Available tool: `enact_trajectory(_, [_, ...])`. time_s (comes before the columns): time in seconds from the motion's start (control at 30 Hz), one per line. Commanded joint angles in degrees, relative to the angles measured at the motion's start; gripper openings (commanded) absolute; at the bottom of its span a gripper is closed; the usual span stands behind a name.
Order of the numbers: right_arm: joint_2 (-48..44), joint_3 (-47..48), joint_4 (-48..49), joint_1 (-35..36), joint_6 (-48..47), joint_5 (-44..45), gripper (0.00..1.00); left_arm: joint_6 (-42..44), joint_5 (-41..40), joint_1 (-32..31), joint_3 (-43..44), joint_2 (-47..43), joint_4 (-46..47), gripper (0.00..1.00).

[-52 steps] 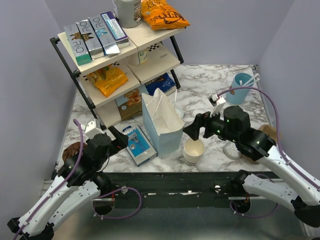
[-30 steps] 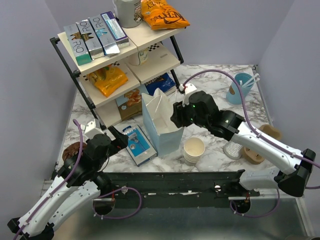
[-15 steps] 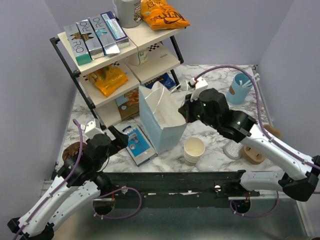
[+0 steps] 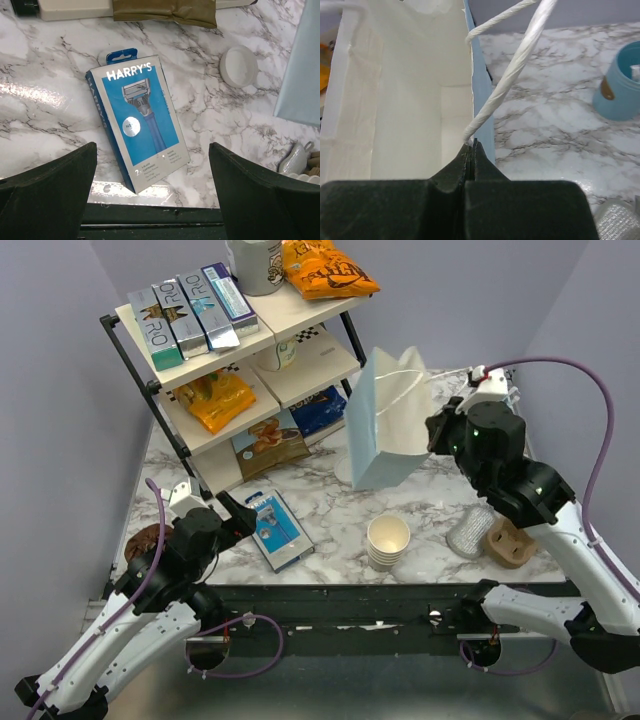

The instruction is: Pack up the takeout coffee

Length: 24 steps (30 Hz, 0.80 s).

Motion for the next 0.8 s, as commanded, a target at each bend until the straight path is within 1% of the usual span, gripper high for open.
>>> enact_trajectory(0.0, [-0.03,0.23,-1.91,-7.75,-0.34,1.42,0.01,0.74,1.18,-0.27,-0.62,-0.40,0.91,0.99])
enact_trajectory(0.07, [1.02,0.23,-1.30,-11.60,-0.60,0.63,0.01,0.91,1.19,-0.18,-0.62,0.04,1.00,0.99])
enact_trajectory(0.17, [3.74,0.14,0.98,-16.62,-1.74,-3.84,0.01,1.00,0.84,-0.27,-0.53,0.75,1.00,0.99])
enact_trajectory(0.2, [4.89,0.23,1.51,-17.68,-2.70,-6.55,0.01,1.00,0.84,-0.19,-0.53,0.92,0.91,0.99])
enact_trajectory(0.27, [7.17,0.84,3.79,-20.14,-3.50,-7.98,0.01,1.09,0.75,-0.18,-0.53,1.62,0.91,0.99])
enact_trajectory(0.33, [10.95,1.54,7.12,-21.55,-6.83,-10.44,0.01,1.09,0.75,-0.18,-0.53,2.33,1.00,0.99])
enact_trajectory(0.4, [13.50,2.68,8.54,-24.28,-6.93,-12.02,0.01,1.09,0.83,-0.18,-0.62,2.77,1.17,0.99])
enact_trajectory(0.43, [16.38,3.65,9.59,-25.24,-7.02,-12.73,0.01,1.17,0.84,-0.27,-0.62,3.29,1.35,0.99])
enact_trajectory(0.5, [19.21,7.07,10.22,-27.88,-7.11,-14.13,0.01,1.70,1.36,-0.18,-0.53,3.82,2.13,0.99])
enact_trajectory(0.53, [22.53,8.39,10.31,-28.59,-7.11,-14.66,0.01,2.31,1.54,-0.27,-0.53,4.26,2.49,0.99])
enact_trajectory(0.67, [30.63,14.46,10.66,-32.10,-7.28,-17.91,0.03,5.91,6.53,-0.18,-1.41,5.40,7.75,0.99])
enact_trajectory(0.7, [31.95,16.38,10.57,-32.46,-7.20,-19.05,0.04,6.62,8.98,-0.18,-1.93,5.58,10.72,0.99])
enact_trajectory(0.77, [35.46,18.06,10.48,-33.25,-6.85,-19.41,0.08,7.76,11.11,-0.18,-2.90,6.63,13.29,0.99])
